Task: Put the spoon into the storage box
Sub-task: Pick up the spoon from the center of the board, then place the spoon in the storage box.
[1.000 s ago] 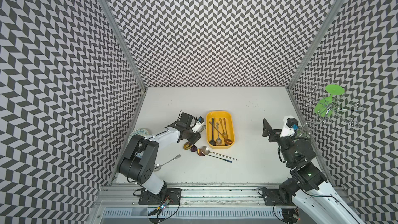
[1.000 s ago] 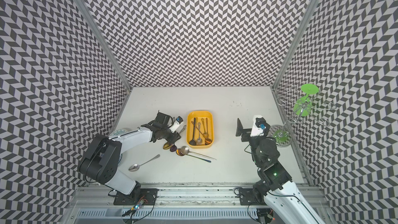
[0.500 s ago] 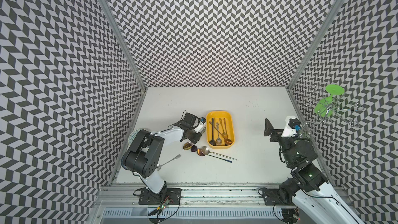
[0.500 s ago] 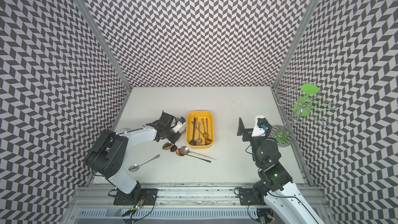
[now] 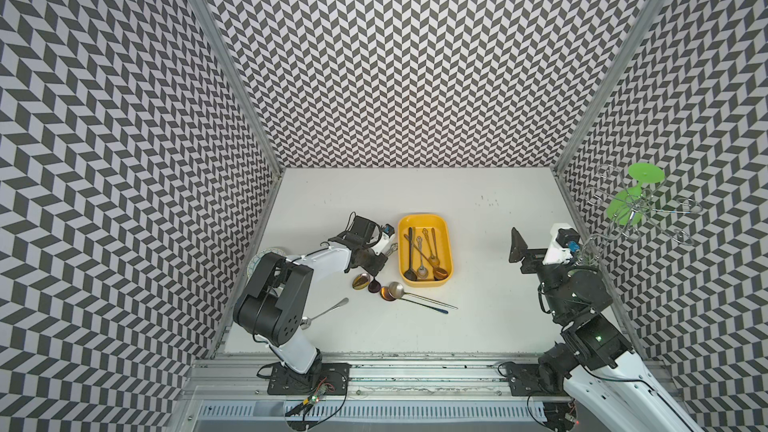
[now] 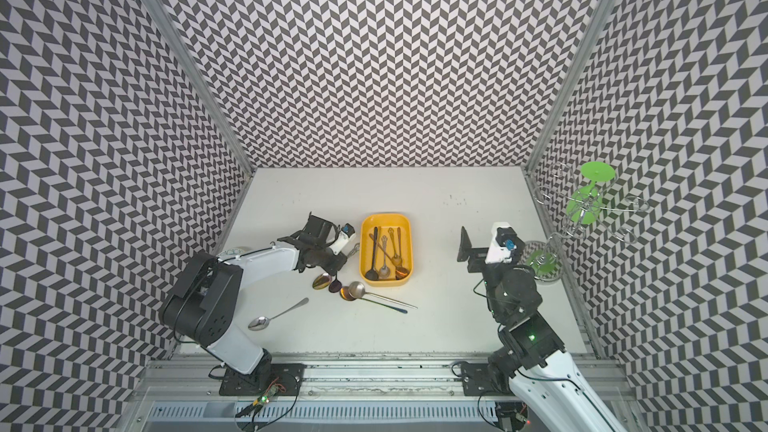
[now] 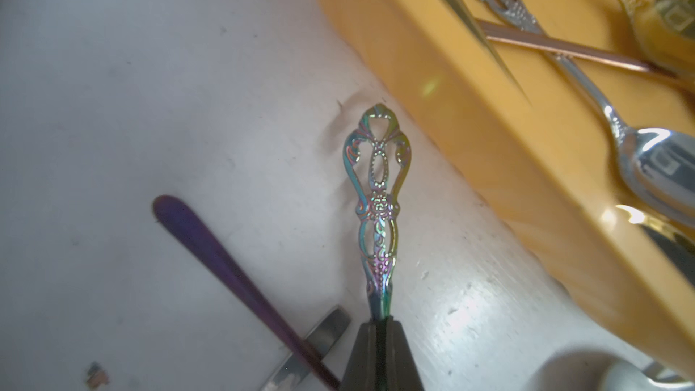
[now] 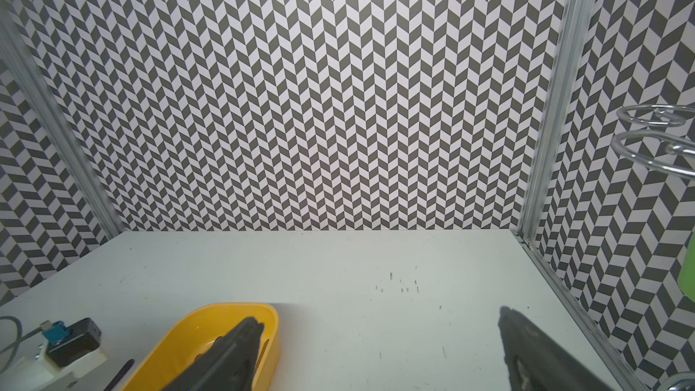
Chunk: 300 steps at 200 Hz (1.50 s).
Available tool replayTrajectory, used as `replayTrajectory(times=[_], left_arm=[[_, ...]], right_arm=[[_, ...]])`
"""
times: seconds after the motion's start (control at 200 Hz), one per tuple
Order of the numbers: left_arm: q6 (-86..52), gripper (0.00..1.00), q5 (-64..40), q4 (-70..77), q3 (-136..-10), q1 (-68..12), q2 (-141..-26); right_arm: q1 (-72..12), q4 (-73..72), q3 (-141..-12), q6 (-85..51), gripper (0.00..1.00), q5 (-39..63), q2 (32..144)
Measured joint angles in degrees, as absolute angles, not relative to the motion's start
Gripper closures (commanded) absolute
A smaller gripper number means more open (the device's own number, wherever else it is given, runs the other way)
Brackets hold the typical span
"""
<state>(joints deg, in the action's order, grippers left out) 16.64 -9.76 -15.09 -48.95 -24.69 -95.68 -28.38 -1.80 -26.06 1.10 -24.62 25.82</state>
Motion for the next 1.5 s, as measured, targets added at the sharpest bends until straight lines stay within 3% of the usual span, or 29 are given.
replayTrajectory(times=[0.361,0.721,1.167,1.502], left_arm=[[13.7,1.00,-13.6,-16.9,-49.0,-19.7,-90.8],[4.7,1.00,-27.4,-16.5,-49.5,-13.7,-87.5],[-22.2,1.00,-45.2,-6.2,-51.7,-12.7,-87.6],[-42.0,1.00,-47.1,3.7,-51.7,-16.0,-90.0]], right_arm=[[-28.4,-1.8,-26.1,1.2,0.00,-25.1,26.2],[-28.4,-1.8,-26.1,1.5,0.00,-25.2,26.8],[-28.4,-1.8,-26.1,1.5,0.00,-25.1,27.8],[-28.4,-1.8,-26.1,1.5,0.00,-25.3,28.0]])
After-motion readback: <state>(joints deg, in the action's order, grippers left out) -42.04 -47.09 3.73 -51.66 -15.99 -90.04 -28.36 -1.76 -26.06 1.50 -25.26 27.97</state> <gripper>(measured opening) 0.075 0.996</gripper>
